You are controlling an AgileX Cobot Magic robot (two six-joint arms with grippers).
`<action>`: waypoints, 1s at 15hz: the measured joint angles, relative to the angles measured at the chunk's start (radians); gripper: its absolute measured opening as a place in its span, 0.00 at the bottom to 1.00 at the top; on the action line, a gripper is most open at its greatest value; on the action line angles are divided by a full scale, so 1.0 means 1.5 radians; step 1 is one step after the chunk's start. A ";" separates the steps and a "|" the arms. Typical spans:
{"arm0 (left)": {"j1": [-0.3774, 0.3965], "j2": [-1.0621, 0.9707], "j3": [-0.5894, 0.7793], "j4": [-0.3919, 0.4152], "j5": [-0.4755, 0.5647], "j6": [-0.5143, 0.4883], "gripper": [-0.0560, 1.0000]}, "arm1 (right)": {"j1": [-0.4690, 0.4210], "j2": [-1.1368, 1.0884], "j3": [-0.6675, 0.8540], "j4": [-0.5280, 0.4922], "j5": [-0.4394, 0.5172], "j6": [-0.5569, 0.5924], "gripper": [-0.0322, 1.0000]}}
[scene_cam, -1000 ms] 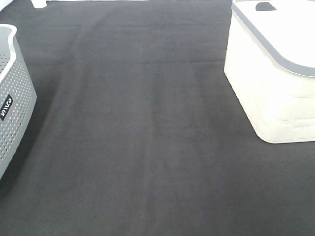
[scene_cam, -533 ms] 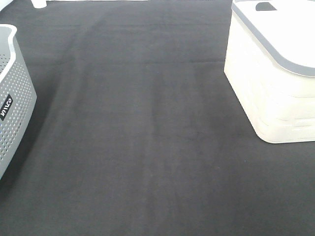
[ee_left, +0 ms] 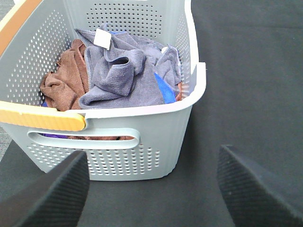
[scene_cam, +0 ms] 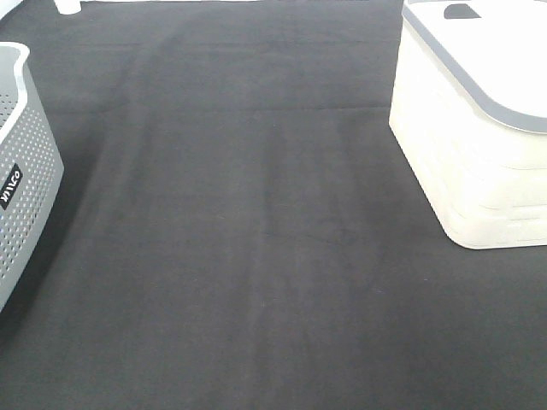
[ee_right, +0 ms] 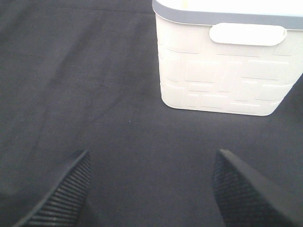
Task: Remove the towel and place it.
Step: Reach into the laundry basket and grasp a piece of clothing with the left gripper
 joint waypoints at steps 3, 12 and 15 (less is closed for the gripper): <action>0.000 0.000 0.000 0.000 0.000 0.000 0.72 | 0.000 0.000 0.000 0.000 0.000 0.000 0.72; 0.000 0.001 0.000 0.003 0.000 -0.001 0.72 | 0.000 0.000 0.000 0.000 0.000 0.000 0.72; 0.000 0.045 -0.032 0.019 0.001 -0.041 0.72 | 0.000 0.000 0.000 0.000 0.000 0.000 0.72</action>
